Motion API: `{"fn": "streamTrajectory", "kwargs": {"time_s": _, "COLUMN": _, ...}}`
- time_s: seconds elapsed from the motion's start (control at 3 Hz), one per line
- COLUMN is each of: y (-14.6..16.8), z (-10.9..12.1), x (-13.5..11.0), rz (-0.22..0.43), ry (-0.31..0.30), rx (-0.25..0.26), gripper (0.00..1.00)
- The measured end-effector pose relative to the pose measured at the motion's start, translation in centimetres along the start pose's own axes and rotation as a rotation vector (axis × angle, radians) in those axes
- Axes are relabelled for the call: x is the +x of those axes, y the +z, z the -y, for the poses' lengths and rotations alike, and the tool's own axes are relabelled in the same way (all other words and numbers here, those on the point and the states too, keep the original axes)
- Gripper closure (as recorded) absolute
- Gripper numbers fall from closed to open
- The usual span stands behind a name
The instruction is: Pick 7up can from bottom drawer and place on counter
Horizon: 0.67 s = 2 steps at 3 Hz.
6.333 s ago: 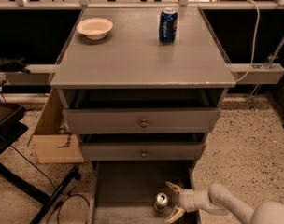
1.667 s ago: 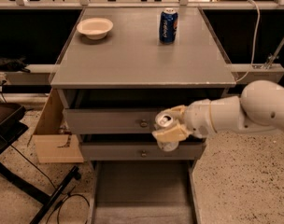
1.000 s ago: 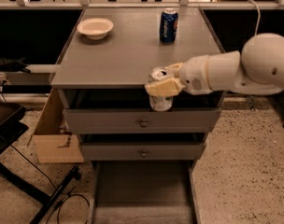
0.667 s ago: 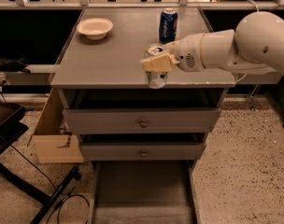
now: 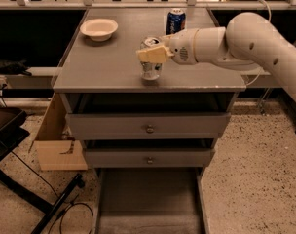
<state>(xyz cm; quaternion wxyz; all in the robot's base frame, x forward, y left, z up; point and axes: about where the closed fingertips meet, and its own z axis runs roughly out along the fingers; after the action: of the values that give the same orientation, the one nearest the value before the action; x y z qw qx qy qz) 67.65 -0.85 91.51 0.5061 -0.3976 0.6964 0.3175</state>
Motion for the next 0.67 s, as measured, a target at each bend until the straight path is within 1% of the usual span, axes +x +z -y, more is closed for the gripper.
{"fn": "streamTrajectory", "kwargs": {"time_s": 0.33, "y": 2.22, "z": 1.69, "x": 1.0, "rz": 0.048, "ry": 0.016, "rx": -0.022, "gripper": 1.0}}
{"fn": "streamTrajectory", "kwargs": {"time_s": 0.67, "y": 2.5, "z": 1.98, "x": 1.35, "rz": 0.052, "ry": 0.021, "rx": -0.024, "gripper": 0.84}}
